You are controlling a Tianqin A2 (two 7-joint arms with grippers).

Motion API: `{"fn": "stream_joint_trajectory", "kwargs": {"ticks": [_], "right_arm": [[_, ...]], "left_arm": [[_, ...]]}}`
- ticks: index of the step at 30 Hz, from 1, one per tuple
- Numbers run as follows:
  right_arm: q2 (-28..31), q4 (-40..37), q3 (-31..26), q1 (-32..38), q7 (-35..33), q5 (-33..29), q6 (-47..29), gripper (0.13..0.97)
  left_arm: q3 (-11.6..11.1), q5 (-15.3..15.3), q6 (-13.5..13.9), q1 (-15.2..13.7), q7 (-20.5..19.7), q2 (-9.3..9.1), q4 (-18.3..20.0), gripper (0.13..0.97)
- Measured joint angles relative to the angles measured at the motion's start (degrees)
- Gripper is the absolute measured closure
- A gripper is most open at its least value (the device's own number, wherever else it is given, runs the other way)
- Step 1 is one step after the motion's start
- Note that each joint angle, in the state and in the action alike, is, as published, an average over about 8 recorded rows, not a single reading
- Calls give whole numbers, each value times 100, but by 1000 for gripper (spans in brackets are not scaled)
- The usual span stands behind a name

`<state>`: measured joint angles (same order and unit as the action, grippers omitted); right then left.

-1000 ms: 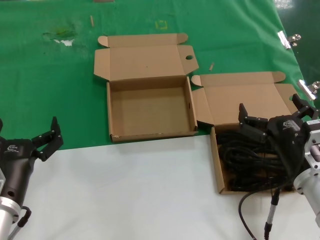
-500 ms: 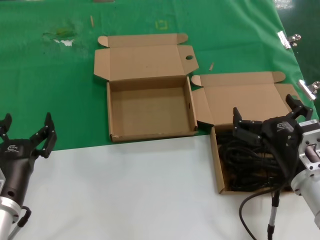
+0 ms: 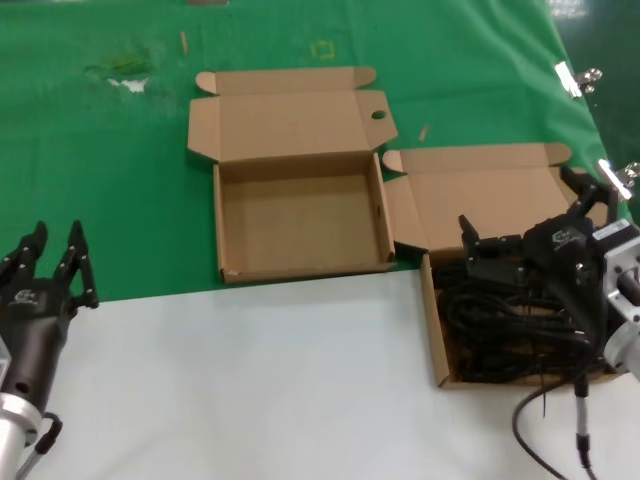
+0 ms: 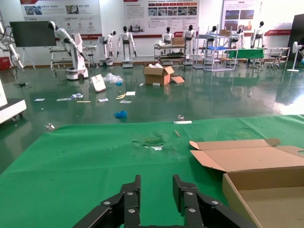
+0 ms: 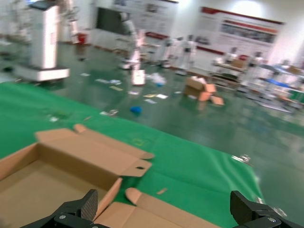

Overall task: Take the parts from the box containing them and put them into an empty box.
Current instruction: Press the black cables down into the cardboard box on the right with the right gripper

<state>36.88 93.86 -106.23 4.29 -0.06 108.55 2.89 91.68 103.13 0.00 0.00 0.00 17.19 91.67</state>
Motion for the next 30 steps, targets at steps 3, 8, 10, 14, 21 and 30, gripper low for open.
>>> {"fn": "stream_joint_trajectory", "kwargs": {"ticks": [3,8,10,14,21,30], "right_arm": [[596,57,-497,259,28,252,22,129],[1579,155,-1505,917,210,437,-107,129],[1917,174,-1891,1241,468,246,-300,129],[2398,152,-2439,1847,1252,-601,-965,129],[2583,17,-2496,2324,2177,-2258,-2484,129],[2372,-295,-2109,2421,2060,-3379,-4010,129]], "left_arm": [[0,0,0,0,0,0,0,771],[0,0,0,0,0,0,0,837],[0,0,0,0,0,0,0,865],[0,0,0,0,0,0,0,908],[0,0,0,0,0,0,0,949],[0,0,0,0,0,0,0,956]]}}
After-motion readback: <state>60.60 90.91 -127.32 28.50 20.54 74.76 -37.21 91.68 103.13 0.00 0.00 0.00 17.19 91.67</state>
